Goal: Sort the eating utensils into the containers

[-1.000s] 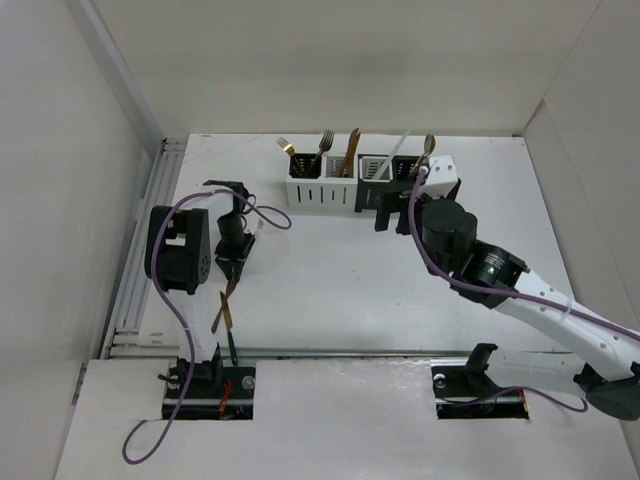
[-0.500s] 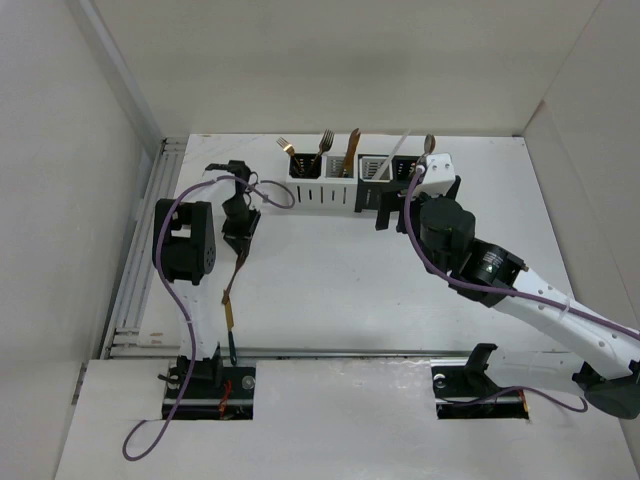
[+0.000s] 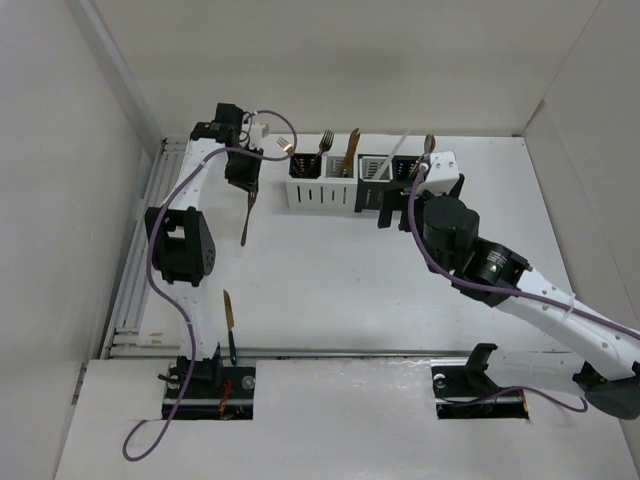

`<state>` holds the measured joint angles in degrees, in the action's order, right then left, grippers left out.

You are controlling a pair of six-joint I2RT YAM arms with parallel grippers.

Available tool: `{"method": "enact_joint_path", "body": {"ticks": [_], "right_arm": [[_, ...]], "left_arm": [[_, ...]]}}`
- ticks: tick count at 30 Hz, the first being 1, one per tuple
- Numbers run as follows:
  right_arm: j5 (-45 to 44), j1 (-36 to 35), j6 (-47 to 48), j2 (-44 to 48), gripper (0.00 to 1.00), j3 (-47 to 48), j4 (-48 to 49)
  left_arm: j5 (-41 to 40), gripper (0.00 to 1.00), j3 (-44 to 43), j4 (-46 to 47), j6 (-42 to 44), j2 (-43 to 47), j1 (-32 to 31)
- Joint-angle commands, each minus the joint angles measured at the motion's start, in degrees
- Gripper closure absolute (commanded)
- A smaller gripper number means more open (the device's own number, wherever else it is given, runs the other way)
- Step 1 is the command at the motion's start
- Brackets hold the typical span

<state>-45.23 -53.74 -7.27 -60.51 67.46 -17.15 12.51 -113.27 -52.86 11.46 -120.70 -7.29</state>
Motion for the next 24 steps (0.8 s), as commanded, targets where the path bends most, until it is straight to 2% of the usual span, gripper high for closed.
{"method": "enact_joint_path", "body": {"ticks": [1, 7, 12, 19, 24], "right_arm": [[-0.65, -0.58, 0.76, 0.40, 0.00, 1.53, 2.21], [-0.03, -0.58, 1.90, -0.75, 0.00, 2.06, 3.87], [-0.03, -0.58, 3.14, -1.80, 0.00, 1.53, 5.80], [-2.67, -0.58, 4.45, -4.87, 0.00, 1.53, 7.83], [-4.34, -0.58, 4.45, -7.16, 0.00, 2.76, 7.83]], "left_arm": [[3.04, 1.00, -3.80, -1.21, -2.23, 9.77, -0.09], [1.56, 1.00, -2.04, 9.07, -6.62, 18.65, -1.23], [-1.53, 1.00, 2.79, 27.08, -8.82, 27.09, -2.47], [-0.21, 1.00, 1.48, 36.67, -14.45, 21.85, -7.37], [-3.98, 1.00, 2.36, 44.32, -14.55, 16.74, -10.46]]}}
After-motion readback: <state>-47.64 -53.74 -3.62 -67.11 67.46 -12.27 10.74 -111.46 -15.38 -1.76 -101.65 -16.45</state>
